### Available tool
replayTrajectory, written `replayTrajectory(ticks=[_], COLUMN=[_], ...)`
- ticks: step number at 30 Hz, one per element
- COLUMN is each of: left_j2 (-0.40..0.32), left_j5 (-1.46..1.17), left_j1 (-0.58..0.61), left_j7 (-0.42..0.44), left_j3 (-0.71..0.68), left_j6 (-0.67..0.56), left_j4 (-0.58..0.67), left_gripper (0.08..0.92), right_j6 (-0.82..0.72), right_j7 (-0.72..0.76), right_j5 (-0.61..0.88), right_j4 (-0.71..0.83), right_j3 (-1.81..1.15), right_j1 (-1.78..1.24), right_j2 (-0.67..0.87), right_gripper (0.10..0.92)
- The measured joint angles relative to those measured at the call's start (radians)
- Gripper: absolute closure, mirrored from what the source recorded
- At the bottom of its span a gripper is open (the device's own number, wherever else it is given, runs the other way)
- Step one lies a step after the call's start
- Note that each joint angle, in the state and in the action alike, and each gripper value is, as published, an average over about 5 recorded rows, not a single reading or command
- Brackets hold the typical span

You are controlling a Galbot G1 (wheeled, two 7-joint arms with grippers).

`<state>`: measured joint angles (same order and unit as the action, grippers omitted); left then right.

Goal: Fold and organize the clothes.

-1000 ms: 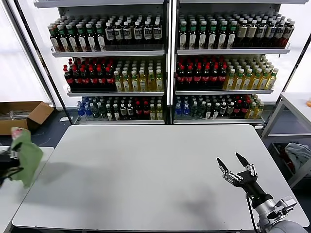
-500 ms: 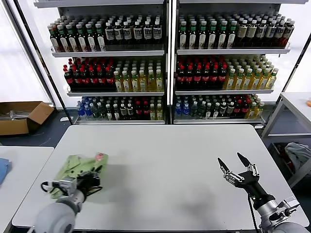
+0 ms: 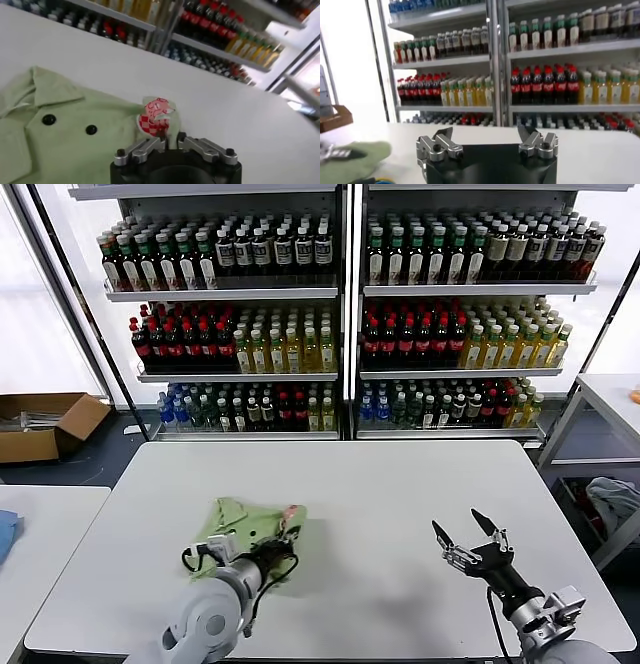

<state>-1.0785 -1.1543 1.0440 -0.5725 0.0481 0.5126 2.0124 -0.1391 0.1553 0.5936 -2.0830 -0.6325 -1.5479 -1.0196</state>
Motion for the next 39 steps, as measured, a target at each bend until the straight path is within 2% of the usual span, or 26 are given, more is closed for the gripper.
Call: replayTrajectory(ticks=[4, 9, 14, 21, 25, 31, 39], left_j2=[-0.037, -0.05, -0.029, 0.016, 0.024, 0.026, 0.022], left_j5=[-0.053, -0.092, -0.1, -0.022, 0.006, 0.03, 0.053], left_j1=[-0.039, -0.058, -0.038, 0.052, 0.114, 0.196, 0.26], left_j7=[0.01, 0.042, 0.088, 0.166, 0.194, 0.218, 0.23], left_j3=[-0.012, 0.008, 0.064, 0.197, 0.284, 0.389, 0.459], left_j6=[-0.056, -0.107, -0.13, -0.15, -0.155, -0.157, -0.16], left_j4=[-0.006, -0.002, 0.03, 0.085, 0.121, 0.172, 0.214], left_gripper=[0.674, 0.527, 0.388, 0.202, 0.179, 0.177, 0.177], right_j6=[-0.045, -0.107, -0.162, -0.229, -0.255, -0.276, -0.309], right_j7=[-0.042, -0.105, -0.17, -0.254, -0.297, -0.345, -0.361], right_j5=[0.017, 0.04, 0.053, 0.063, 0.072, 0.082, 0.057], right_j4=[0.017, 0.048, 0.101, 0.216, 0.269, 0.3, 0.272], right_j3=[0.084, 0.217, 0.365, 0.558, 0.633, 0.693, 0.705], right_j1=[0.055, 0.151, 0.254, 0.397, 0.458, 0.505, 0.502], right_j2=[0.007, -0.006, -0.046, -0.142, -0.184, -0.211, -0.19], right_gripper=[0.203, 0.203, 0.203, 0.203, 0.233, 0.393, 0.627])
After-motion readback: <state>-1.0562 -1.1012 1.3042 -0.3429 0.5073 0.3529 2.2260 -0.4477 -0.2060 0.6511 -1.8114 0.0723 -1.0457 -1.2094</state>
